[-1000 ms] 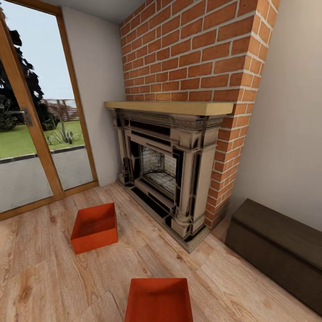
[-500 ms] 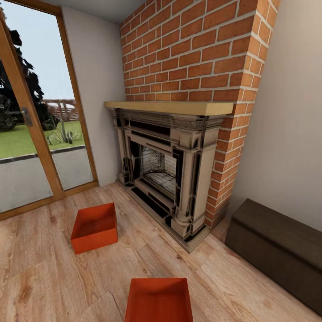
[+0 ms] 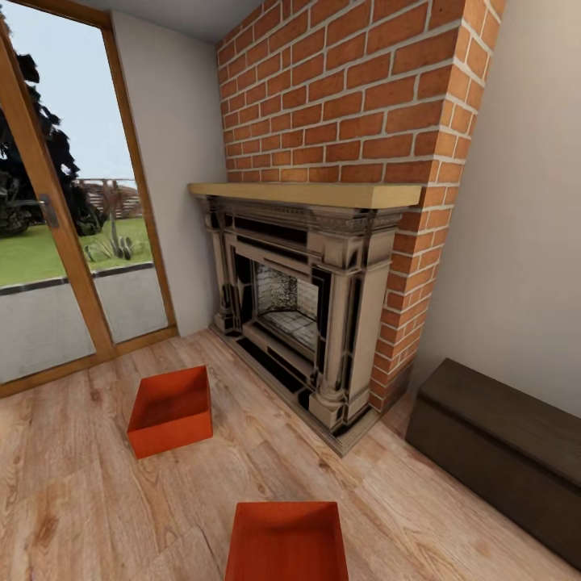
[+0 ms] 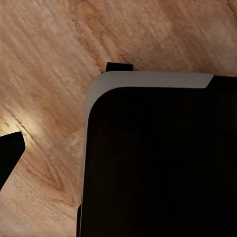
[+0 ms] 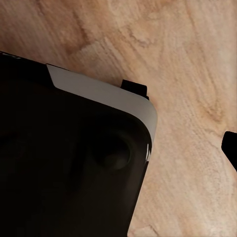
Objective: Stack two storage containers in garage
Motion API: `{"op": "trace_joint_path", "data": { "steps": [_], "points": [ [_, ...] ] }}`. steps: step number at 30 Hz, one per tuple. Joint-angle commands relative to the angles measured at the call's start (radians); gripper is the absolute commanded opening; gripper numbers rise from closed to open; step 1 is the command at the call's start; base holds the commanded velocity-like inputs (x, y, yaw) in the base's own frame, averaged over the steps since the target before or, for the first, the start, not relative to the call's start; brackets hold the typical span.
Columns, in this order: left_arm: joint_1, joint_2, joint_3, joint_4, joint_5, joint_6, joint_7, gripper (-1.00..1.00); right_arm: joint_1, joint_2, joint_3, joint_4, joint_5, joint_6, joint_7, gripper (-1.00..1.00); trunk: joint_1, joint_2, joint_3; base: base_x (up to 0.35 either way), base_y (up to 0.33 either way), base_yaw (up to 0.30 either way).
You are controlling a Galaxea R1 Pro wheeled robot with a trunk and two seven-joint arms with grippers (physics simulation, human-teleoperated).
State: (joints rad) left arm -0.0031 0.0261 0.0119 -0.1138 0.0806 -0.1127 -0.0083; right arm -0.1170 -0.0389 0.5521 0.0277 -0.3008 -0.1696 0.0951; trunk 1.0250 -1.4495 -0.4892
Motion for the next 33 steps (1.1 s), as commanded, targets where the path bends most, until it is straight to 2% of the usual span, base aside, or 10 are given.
{"op": "trace_joint_path", "data": {
  "steps": [1,33],
  "points": [
    [0.000,0.000,0.000,0.000,0.008,-0.002,-0.001,1.00,-0.001,0.000,0.006,0.003,-0.011,-0.006,0.006,1.00,0.000,-0.001,-0.001,0.000,0.000,0.000],
    [0.000,0.000,0.000,0.000,0.009,-0.002,-0.001,1.00,-0.001,-0.001,0.006,0.003,-0.012,-0.005,0.007,1.00,0.000,-0.001,-0.044,0.000,0.000,0.000]
  ]
}}
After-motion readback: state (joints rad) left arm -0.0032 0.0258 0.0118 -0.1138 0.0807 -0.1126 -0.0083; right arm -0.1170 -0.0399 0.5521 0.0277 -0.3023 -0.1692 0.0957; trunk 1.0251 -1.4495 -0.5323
